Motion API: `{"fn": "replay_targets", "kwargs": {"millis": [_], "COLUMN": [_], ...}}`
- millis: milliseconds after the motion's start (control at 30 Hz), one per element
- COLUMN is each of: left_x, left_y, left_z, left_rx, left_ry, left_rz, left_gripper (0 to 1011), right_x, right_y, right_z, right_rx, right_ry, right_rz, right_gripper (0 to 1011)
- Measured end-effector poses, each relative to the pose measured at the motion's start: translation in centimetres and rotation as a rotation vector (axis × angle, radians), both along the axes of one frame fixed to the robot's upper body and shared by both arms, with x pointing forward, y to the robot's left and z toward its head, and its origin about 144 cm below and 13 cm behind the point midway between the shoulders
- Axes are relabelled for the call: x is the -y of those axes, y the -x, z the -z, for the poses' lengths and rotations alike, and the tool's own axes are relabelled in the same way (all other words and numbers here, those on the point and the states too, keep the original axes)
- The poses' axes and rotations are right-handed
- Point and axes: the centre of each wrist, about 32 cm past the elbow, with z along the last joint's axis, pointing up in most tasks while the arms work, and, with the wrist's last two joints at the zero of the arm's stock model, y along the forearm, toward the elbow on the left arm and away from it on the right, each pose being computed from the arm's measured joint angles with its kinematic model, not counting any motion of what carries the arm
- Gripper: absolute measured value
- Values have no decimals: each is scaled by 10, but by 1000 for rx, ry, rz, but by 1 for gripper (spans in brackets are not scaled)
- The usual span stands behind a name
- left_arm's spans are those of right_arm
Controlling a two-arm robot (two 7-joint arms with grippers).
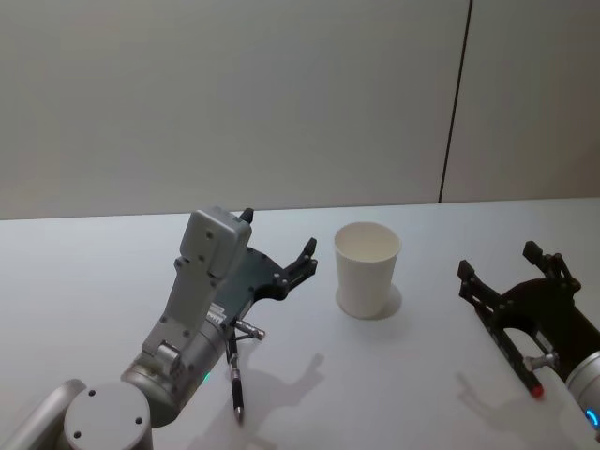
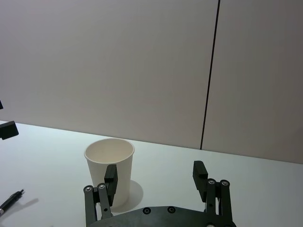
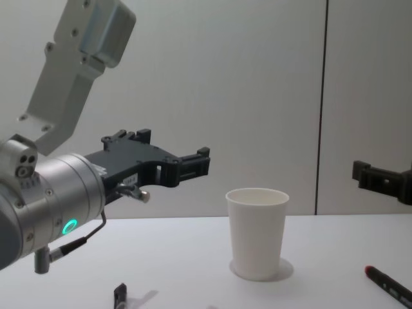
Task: Place the pen into the pen holder.
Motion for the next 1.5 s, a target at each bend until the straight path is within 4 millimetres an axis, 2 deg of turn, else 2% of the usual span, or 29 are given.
{"fn": "replay_targets", "kwargs": {"millis": [733, 1067, 1500], "left_x": [0, 0, 0], "left_y": [0, 0, 0], "left_z": [0, 0, 0], "left_rx": [0, 0, 0], "left_ry": [0, 0, 0], "left_rz": [0, 0, 0], "left_gripper": [1004, 1004, 1004], "right_x": [-1, -3, 3], "right_y": [0, 0, -12], "right_z": [-2, -10, -27], "right_rx": [2, -27, -172], "right_ry": [-2, -12, -46], "right_rz": [2, 8, 12], "right_gripper": [1001, 1001, 1001]}}
